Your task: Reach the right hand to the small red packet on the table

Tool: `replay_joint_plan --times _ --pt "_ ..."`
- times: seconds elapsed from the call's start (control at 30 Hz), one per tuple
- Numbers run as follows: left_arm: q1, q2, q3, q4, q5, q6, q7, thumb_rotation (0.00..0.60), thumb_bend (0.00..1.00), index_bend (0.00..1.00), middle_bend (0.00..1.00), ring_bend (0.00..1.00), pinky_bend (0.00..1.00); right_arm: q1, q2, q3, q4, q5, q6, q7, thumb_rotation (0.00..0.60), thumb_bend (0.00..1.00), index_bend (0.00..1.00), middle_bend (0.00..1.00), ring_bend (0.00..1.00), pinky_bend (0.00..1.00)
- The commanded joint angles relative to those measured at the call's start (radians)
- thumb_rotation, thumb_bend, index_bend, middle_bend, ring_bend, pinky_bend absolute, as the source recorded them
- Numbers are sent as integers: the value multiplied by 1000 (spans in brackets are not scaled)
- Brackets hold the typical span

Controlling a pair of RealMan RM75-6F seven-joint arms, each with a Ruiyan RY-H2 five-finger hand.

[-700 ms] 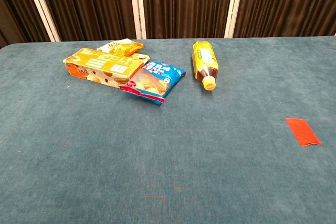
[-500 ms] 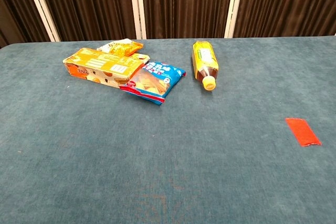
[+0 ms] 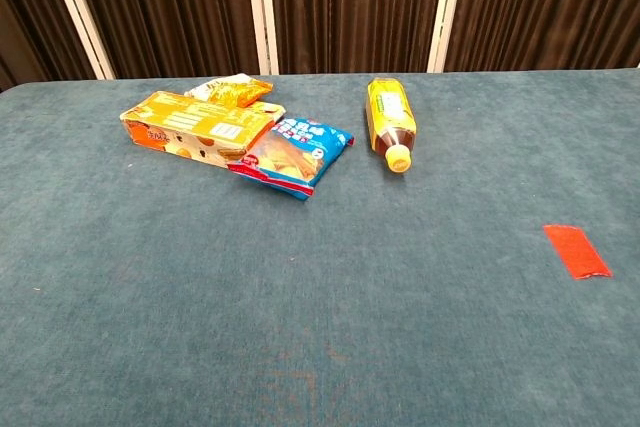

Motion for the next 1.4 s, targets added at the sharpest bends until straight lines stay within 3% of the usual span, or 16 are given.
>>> replay_joint_plan --times 0.03,0.3,1.4 --pt "-3 0 0 2 -1 -7 -2 600 211 0 0 0 0 30 -78 -19 81 -3 -62 -9 600 140 506 0 0 0" --pt "-5 -16 -10 20 -4 -2 6 600 212 0 0 0 0 61 -151 -16 155 13 -119 -27 600 230 504 0 0 0" --pt "-37 -30 -45 19 -99 -88 40 600 212 0 0 0 0 176 -255 26 227 87 -269 -68 600 230 479 0 0 0"
